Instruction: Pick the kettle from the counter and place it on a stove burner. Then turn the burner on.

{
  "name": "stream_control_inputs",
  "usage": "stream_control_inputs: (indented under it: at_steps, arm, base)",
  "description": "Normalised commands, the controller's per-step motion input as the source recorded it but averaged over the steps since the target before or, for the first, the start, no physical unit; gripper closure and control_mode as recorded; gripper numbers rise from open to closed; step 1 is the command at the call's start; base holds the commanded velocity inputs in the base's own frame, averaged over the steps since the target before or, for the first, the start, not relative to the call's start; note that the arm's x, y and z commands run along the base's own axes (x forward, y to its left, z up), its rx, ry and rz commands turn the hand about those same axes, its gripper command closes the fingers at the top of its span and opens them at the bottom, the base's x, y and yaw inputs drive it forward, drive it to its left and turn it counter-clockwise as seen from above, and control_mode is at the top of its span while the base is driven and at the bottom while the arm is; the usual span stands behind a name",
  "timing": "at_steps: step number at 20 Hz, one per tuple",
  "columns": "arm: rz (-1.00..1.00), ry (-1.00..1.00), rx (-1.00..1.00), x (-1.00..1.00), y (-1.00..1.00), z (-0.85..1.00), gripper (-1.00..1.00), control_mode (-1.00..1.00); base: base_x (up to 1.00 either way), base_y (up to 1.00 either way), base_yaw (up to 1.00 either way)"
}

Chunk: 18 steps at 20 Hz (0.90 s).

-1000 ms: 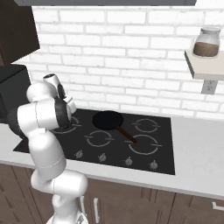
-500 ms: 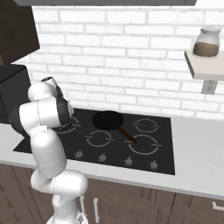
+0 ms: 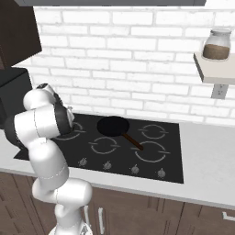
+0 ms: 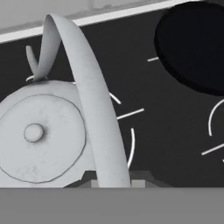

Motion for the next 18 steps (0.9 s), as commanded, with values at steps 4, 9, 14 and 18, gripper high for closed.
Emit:
stream_control_inputs:
  at_steps: [4,9,14,18]
  arm:
    - [-0.04,-0.07,0.00,0.00,0.00,0.00,1.00,-1.00]
    - [-0.02,0.00,0.00,0.00,0.00,-0.10,1.00,-1.00]
    - [-0.04,0.00,-0.01,0.00,0.00,-0.19,1.00,-1.00]
    - [-0.04,-0.01,-0.02,0.00,0.00,-0.18,1.00,-1.00]
  base:
    - [0.00,0.00,0.00]
    - [0.00,0.00,0.00]
    - [0.00,0.00,0.00]
    - [0.00,0.00,0.00]
